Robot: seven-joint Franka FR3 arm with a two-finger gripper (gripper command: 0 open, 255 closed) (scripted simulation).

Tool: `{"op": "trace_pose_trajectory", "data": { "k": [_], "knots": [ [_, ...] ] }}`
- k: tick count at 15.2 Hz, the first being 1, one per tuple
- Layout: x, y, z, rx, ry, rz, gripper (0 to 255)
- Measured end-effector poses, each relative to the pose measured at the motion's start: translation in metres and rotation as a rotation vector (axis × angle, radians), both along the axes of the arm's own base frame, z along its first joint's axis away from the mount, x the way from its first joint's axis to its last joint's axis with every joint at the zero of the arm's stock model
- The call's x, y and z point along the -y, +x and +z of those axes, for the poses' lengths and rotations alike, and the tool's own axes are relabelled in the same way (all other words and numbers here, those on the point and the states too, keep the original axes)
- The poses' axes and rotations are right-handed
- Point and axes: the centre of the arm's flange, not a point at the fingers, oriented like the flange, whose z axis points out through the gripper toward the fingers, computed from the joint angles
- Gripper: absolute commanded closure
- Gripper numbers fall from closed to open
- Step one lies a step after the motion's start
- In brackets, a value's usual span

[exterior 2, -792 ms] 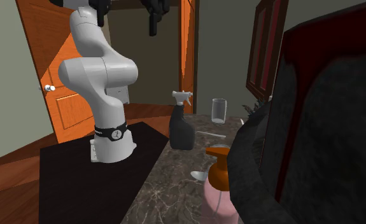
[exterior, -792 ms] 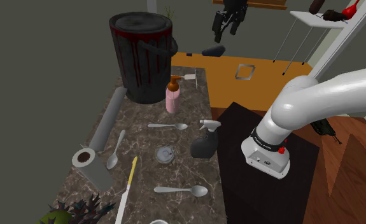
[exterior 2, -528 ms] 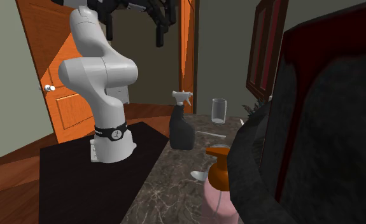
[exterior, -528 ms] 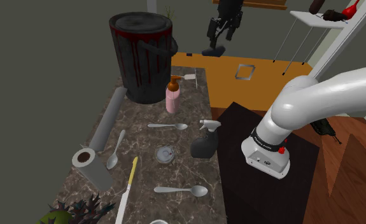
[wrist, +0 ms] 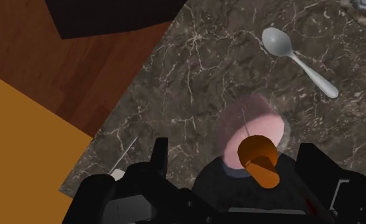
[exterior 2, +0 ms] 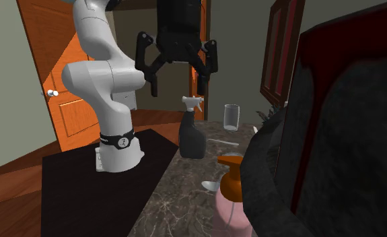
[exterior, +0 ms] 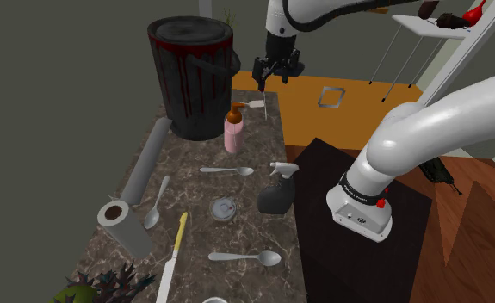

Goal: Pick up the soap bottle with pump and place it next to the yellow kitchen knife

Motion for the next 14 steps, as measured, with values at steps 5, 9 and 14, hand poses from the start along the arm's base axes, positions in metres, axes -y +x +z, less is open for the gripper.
{"op": "trace_pose_trajectory", "data": {
  "k": [5, 9, 14],
  "knots": [
    [-0.023, 0.028, -0.054, -0.004, 0.028, -0.081, 0],
    [-0.036, 0.050, -0.097, -0.007, 0.051, -0.145, 0],
    [-0.057, 0.082, -0.145, -0.011, 0.078, -0.220, 0]
  ]
}}
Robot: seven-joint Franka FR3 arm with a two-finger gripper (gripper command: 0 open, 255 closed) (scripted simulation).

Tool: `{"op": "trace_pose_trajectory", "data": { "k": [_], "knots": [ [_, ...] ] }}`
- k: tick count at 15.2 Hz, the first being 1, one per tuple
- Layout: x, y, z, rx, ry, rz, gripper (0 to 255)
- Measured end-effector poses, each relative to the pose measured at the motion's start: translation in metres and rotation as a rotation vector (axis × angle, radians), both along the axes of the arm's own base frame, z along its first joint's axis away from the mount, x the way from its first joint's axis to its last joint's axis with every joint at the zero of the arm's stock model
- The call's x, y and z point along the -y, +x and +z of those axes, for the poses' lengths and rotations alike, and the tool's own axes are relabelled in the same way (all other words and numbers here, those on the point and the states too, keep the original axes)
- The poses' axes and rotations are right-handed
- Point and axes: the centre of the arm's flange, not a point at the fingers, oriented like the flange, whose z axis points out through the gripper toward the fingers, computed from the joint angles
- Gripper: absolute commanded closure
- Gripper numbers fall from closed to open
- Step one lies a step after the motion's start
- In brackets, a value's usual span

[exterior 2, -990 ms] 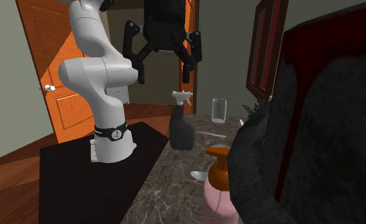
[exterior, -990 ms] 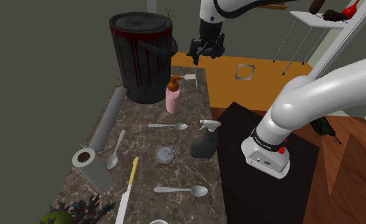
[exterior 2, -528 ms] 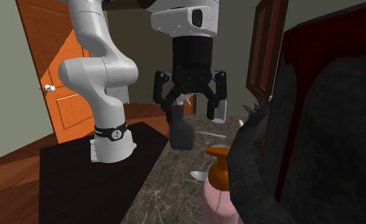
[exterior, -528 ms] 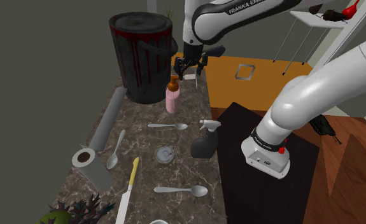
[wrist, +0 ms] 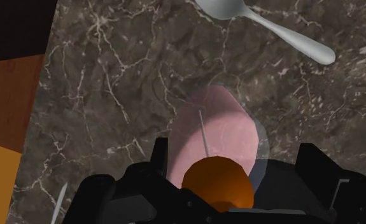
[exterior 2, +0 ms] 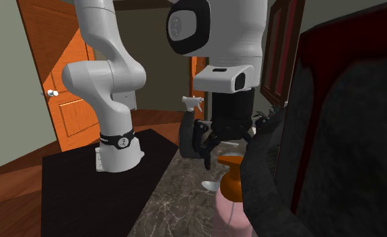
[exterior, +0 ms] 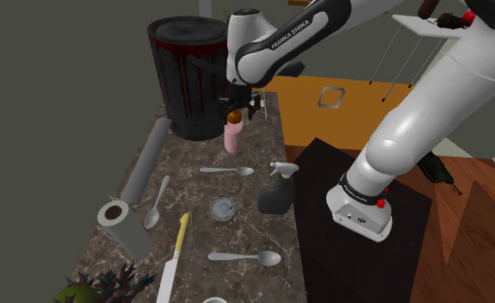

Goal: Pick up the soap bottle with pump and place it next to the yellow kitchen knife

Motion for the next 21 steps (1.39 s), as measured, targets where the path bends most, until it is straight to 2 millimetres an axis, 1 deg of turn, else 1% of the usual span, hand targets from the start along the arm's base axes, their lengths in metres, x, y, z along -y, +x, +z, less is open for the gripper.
{"op": "trace_pose_trajectory", "data": {
  "k": [3, 8, 14, 15, 21],
  "knots": [
    [-0.001, 0.004, -0.017, 0.000, 0.003, -0.010, 0],
    [-0.002, 0.004, -0.045, 0.000, 0.004, -0.011, 0],
    [-0.002, 0.004, -0.048, 0.000, 0.004, -0.011, 0],
    [-0.002, 0.004, -0.048, 0.000, 0.004, -0.011, 255],
    [-0.003, 0.004, -0.048, 0.000, 0.004, -0.010, 255]
  ]
}}
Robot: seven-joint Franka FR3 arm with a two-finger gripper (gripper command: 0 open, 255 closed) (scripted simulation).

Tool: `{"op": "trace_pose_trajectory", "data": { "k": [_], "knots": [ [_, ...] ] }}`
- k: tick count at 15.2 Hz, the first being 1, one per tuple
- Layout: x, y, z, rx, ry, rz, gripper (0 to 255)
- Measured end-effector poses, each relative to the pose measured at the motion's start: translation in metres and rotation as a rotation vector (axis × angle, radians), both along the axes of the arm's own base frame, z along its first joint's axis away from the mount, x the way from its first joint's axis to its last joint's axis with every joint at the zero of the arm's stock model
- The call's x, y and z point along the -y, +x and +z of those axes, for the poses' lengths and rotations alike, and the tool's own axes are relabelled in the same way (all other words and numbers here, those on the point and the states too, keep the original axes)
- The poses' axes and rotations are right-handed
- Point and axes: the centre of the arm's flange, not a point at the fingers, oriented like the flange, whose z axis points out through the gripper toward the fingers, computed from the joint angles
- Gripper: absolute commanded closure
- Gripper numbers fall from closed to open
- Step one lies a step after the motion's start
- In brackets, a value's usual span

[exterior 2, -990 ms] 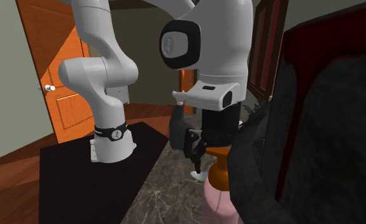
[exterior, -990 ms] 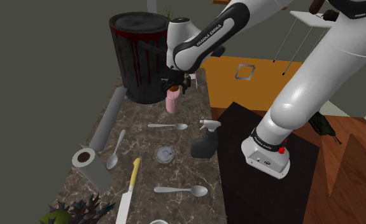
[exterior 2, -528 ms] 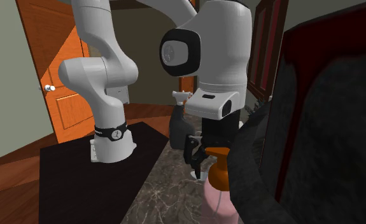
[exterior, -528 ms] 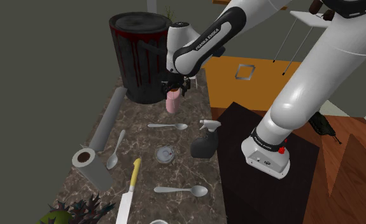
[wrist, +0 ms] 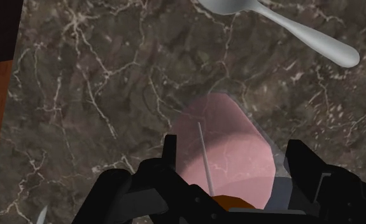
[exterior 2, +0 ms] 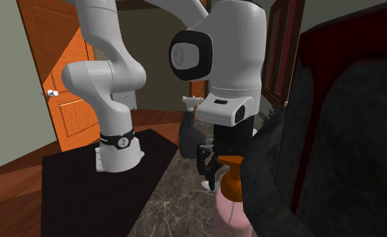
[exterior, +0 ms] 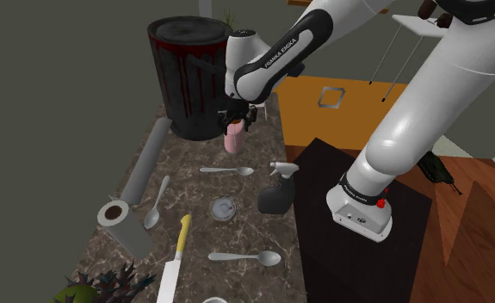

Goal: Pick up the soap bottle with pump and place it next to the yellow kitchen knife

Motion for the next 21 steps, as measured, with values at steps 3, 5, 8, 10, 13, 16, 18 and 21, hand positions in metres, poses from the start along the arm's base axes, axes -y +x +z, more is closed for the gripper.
{"op": "trace_pose_trajectory", "data": {
  "k": [3, 5, 8, 10, 13, 16, 18, 21],
  "knots": [
    [0.000, 0.000, 0.000, 0.000, 0.000, 0.000, 255],
    [0.000, 0.000, 0.002, 0.000, 0.000, 0.000, 255],
    [0.001, 0.000, 0.016, 0.000, 0.000, -0.001, 255],
    [0.001, 0.000, 0.025, 0.000, 0.000, -0.001, 255],
    [0.001, 0.001, 0.042, 0.000, 0.000, -0.001, 255],
    [-0.001, -0.001, 0.056, -0.004, 0.000, 0.000, 255],
    [-0.002, -0.003, 0.067, -0.013, -0.001, 0.002, 255],
    [-0.002, -0.003, 0.078, -0.029, -0.004, 0.006, 255]
  ]
}}
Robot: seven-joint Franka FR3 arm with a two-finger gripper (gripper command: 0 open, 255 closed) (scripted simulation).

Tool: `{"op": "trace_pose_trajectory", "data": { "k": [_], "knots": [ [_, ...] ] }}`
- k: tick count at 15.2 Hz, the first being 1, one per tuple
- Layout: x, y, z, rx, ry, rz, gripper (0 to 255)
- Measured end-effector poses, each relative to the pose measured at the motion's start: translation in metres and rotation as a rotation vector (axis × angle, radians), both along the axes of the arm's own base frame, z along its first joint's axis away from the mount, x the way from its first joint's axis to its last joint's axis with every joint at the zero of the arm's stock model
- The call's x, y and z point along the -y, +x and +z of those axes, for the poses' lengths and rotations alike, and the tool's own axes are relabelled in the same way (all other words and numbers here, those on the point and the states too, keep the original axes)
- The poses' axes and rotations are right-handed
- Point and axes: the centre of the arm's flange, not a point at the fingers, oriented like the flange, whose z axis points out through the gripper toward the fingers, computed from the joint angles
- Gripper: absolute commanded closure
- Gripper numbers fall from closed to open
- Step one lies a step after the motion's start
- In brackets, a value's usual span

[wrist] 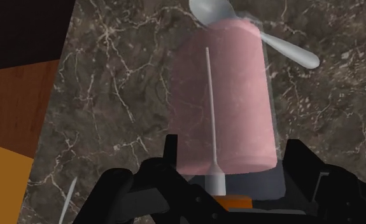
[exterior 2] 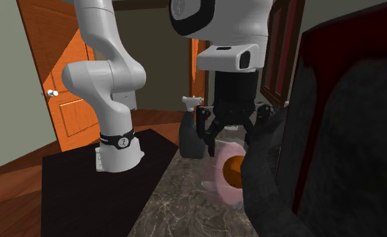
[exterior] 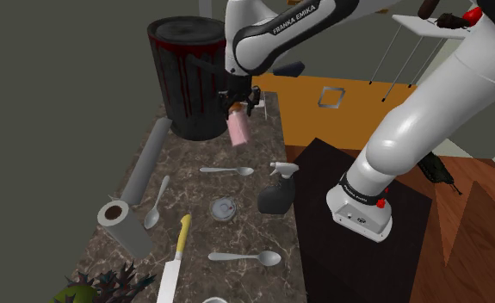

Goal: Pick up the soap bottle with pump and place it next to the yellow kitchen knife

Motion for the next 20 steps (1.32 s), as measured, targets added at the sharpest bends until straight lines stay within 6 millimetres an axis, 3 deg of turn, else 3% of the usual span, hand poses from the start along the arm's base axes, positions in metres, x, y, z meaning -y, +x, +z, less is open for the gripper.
{"op": "trace_pose_trajectory", "data": {
  "k": [20],
  "knots": [
    [0.003, 0.003, 0.111, 0.028, 0.004, -0.006, 255]
  ]
}}
